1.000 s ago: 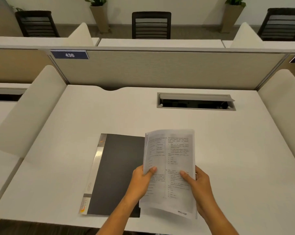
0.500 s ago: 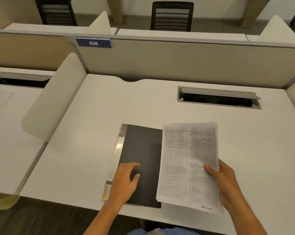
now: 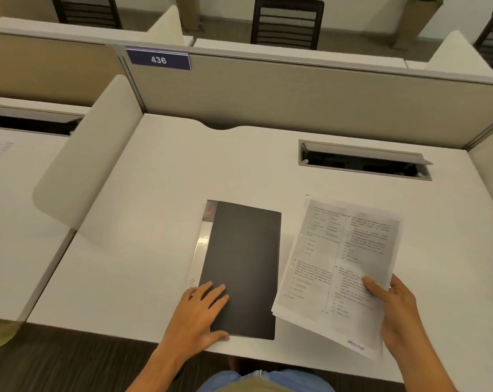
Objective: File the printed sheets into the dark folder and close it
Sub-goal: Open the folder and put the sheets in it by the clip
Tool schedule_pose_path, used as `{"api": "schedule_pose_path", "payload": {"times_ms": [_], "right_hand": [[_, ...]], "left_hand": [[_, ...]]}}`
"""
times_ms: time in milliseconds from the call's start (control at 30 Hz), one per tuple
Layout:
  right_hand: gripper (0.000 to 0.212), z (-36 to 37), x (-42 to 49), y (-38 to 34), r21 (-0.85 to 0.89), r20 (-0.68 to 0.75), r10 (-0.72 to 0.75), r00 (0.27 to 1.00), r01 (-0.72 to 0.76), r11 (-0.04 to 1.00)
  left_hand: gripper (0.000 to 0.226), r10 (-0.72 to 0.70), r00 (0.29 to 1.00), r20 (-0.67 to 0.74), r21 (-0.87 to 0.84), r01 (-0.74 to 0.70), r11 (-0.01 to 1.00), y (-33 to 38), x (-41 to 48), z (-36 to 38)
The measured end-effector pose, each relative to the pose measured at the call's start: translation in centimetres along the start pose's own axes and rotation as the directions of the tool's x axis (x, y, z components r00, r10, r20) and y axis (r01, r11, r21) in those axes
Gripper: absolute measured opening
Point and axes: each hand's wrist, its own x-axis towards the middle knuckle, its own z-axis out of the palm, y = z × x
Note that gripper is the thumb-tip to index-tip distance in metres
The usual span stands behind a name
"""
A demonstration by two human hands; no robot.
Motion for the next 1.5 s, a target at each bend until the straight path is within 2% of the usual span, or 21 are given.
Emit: {"api": "schedule_pose_path", "payload": {"times_ms": [100,233,333,400,467,500,533,600,667,733,800,900,1033,1133,1200,1300,1333,1367,1433,1500], "right_hand": [[0.039,0.1,-0.3,-0.1,0.024,-0.006,-0.011,1.000,0.011,1.000],[0.040,0.4,-0.3,0.2,0.020,-0.053,-0.046,0.998,0.047,0.999],[0.042,0.4,0.0,0.3,0.030,-0.059,-0.048,0.997,0.050,0.998],[0.042,0.6,0.3,0.6,0.023,-0.047,-0.040,0.998,0.041,0.999],[0.042,1.4,0.7,1.4,0.001,-0.021,-0.028,0.999,0.028,1.000],[0.041,2.1,0.8,2.1,-0.010,-0.003,-0.020,1.000,0.020,1.000],[0.039,3.0,1.0,2.8,-0.024,0.020,-0.009,1.000,0.010,1.000],[0.036,5.0,1.3,4.4,-0.049,0.073,0.027,0.997,-0.024,0.999],[0.033,7.3,1.7,5.9,-0.065,0.131,0.066,0.989,-0.058,0.996],[0.032,9.4,2.1,7.1,-0.083,0.185,0.088,0.979,-0.074,0.994],[0.032,11.2,2.6,8.1,-0.101,0.228,0.097,0.969,-0.076,0.992],[0.031,12.9,3.5,9.1,-0.139,0.251,0.118,0.961,-0.085,0.987],[0.031,14.2,4.9,10.0,-0.193,0.245,0.136,0.960,-0.089,0.977],[0.030,14.6,5.4,10.3,-0.206,0.241,0.134,0.961,-0.084,0.975],[0.029,14.7,5.6,10.4,-0.217,0.229,0.128,0.965,-0.077,0.973],[0.030,14.8,6.0,10.8,-0.241,0.213,0.110,0.971,-0.057,0.969],[0.031,14.9,6.1,10.9,-0.247,0.210,0.106,0.972,-0.052,0.968],[0.031,14.9,6.1,11.1,-0.250,0.208,0.102,0.973,-0.048,0.967],[0.031,14.9,6.0,11.4,-0.258,0.203,0.092,0.975,-0.037,0.965],[0.031,15.0,6.0,11.7,-0.269,0.195,0.080,0.977,-0.025,0.963]], "left_hand": [[0.059,0.106,0.981,-0.164,0.021,-0.104,0.994,0.1,-0.9,0.1],[0.049,0.115,0.939,-0.323,-0.059,-0.141,0.988,0.2,-2.2,0.1],[0.047,-0.017,0.925,-0.380,-0.281,-0.098,0.955,-0.1,-3.4,-0.8],[0.049,-0.208,0.900,-0.384,-0.499,-0.013,0.866,0.2,-4.2,-1.8],[0.037,-0.429,0.817,-0.384,-0.662,0.080,0.745,0.8,-5.1,-3.0],[0.031,-0.550,0.738,-0.390,-0.720,0.128,0.682,1.3,-5.4,-3.6],[0.037,-0.666,0.640,-0.384,-0.782,0.157,0.603,1.9,-5.3,-4.2],[0.036,-0.826,0.482,-0.293,-0.899,0.155,0.409,2.7,-5.2,-4.9],[0.014,-0.933,0.332,-0.143,-0.969,0.144,0.199,2.3,-5.3,-4.2],[0.027,-0.973,0.229,0.016,-0.981,0.192,0.029,1.3,-5.4,-3.0],[0.032,-0.979,0.174,0.102,-0.979,0.191,-0.068,0.6,-5.7,-2.6],[0.022,-0.981,0.112,0.158,-0.972,0.191,-0.135,0.0,-5.9,-2.1],[0.031,-0.975,0.065,0.214,-0.962,0.189,-0.199,-0.6,-6.1,-1.0],[0.038,-0.961,0.002,0.278,-0.951,0.143,-0.275,-1.1,-6.1,-0.2],[0.043,-0.960,-0.048,0.276,-0.950,0.138,-0.280,-1.2,-6.0,-0.2],[0.045,-0.978,-0.127,0.168,-0.926,0.320,-0.200,-1.2,-5.7,-0.8],[0.042,-0.991,-0.109,0.082,-0.906,0.406,-0.119,-1.1,-5.4,-1.3],[0.037,-0.999,-0.047,-0.023,-0.878,0.478,-0.002,-0.9,-5.1,-2.0],[0.026,-0.961,0.197,-0.193,-0.791,0.549,0.271,-1.0,-3.8,-3.3],[0.020,-0.870,0.431,-0.240,-0.723,0.518,0.457,-1.5,-1.7,-3.8]]}}
